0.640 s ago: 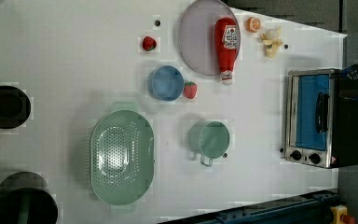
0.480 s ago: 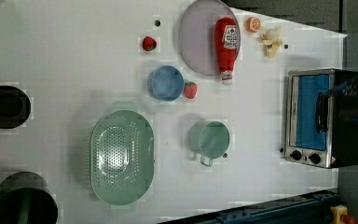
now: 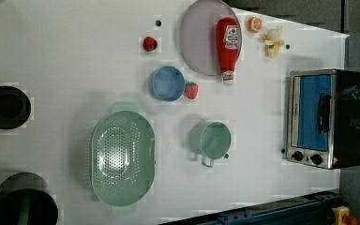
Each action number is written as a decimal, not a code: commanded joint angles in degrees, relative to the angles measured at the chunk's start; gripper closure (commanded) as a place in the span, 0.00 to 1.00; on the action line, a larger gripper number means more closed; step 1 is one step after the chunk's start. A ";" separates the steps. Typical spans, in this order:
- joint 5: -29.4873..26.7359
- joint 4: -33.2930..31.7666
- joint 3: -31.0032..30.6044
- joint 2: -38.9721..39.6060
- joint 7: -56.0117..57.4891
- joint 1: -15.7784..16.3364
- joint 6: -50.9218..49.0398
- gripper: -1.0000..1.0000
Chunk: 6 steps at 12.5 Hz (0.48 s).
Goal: Pick ketchup from plate and place it on table.
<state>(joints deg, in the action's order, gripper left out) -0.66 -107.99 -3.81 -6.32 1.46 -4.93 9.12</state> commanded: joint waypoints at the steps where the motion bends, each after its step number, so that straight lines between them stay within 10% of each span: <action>1: -0.20 0.22 -0.87 5.29 -0.68 0.05 2.46 0.00; 6: -0.20 0.39 -1.89 12.75 -0.51 0.35 9.06 0.00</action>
<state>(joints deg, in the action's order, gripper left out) -0.97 -107.88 -5.13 7.00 1.48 -4.57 17.02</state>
